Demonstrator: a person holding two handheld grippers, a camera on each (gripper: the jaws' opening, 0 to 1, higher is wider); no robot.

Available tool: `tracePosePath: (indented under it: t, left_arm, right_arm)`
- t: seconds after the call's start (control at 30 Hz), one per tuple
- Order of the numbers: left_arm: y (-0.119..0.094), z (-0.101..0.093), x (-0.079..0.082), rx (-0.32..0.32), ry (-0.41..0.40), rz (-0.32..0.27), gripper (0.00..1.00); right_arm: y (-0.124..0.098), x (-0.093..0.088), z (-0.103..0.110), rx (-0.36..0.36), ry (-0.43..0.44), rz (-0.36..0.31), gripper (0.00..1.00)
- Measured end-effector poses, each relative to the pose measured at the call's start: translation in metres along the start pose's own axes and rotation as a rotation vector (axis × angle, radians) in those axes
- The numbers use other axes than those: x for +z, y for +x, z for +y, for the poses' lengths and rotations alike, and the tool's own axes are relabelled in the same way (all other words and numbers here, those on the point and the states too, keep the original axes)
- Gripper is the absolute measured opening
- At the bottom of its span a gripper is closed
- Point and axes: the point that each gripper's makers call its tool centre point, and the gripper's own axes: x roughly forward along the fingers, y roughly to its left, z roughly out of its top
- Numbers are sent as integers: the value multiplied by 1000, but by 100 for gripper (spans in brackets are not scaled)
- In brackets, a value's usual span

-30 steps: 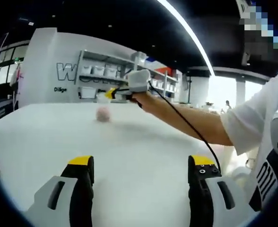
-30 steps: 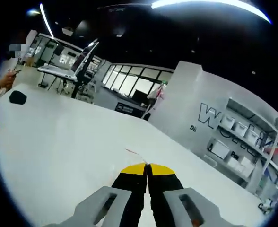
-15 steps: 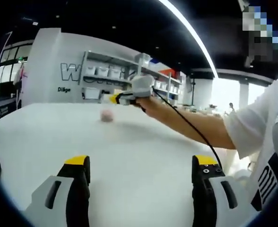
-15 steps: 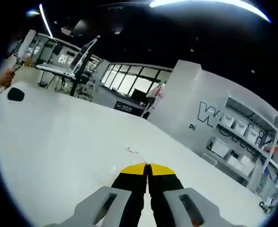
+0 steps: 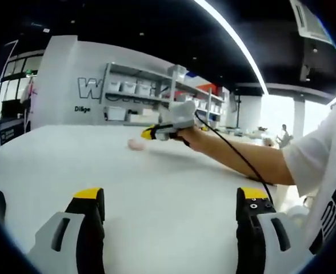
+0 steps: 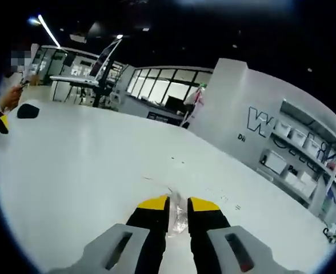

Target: Open the resealable bag by pulling the two sides of the seal apart until the entire bag opening is separated and visibly accessible.

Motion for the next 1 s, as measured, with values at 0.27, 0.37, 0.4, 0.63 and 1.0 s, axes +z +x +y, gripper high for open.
tracePosePath:
  t: [0.27, 0.37, 0.4, 0.63, 1.0]
  left_arm:
    - [-1, 1, 0, -2, 3, -5, 93]
    - [-2, 2, 0, -1, 3, -7, 93]
    - [-2, 3, 1, 2, 2, -10, 93]
    - [-3, 7, 2, 21, -4, -16, 95]
    - [-6, 37, -8, 133, 17, 39, 100]
  right_arm:
    - [-22, -1, 14, -8, 20, 12, 20]
    - [-35, 0, 24, -11, 66, 13, 28]
    - [-38, 0, 27, -10, 78, 13, 31]
    - [-56, -10, 37, -62, 193, 33, 57]
    - [-54, -8, 39, -145, 320, -21, 100]
